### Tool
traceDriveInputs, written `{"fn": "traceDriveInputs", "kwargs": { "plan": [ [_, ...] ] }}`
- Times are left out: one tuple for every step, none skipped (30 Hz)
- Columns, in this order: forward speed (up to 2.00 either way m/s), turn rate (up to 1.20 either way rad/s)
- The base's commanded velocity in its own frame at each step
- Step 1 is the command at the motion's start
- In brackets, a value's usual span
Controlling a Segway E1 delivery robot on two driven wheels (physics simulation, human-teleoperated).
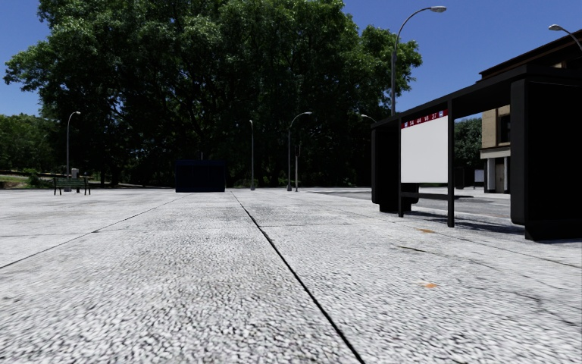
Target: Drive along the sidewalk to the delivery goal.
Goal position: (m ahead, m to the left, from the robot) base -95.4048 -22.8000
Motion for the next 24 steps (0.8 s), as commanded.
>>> {"fn": "traceDriveInputs", "kwargs": {
  "plan": [
    [0.00,0.00],
    [0.00,0.00],
    [0.00,0.00],
    [0.00,0.00],
    [0.00,0.00],
    [0.00,0.00],
    [2.00,0.00],
    [2.00,0.00],
    [2.00,0.00],
    [2.00,0.00],
    [2.00,0.00],
    [2.00,0.00],
    [2.00,0.00],
    [2.00,0.00],
    [2.00,0.00],
    [2.00,0.00],
    [2.00,0.00],
    [2.00,0.00],
    [2.00,0.00],
    [2.00,0.00],
    [2.00,0.00],
    [2.00,0.00],
    [2.00,0.00],
    [2.00,0.00]
  ]
}}
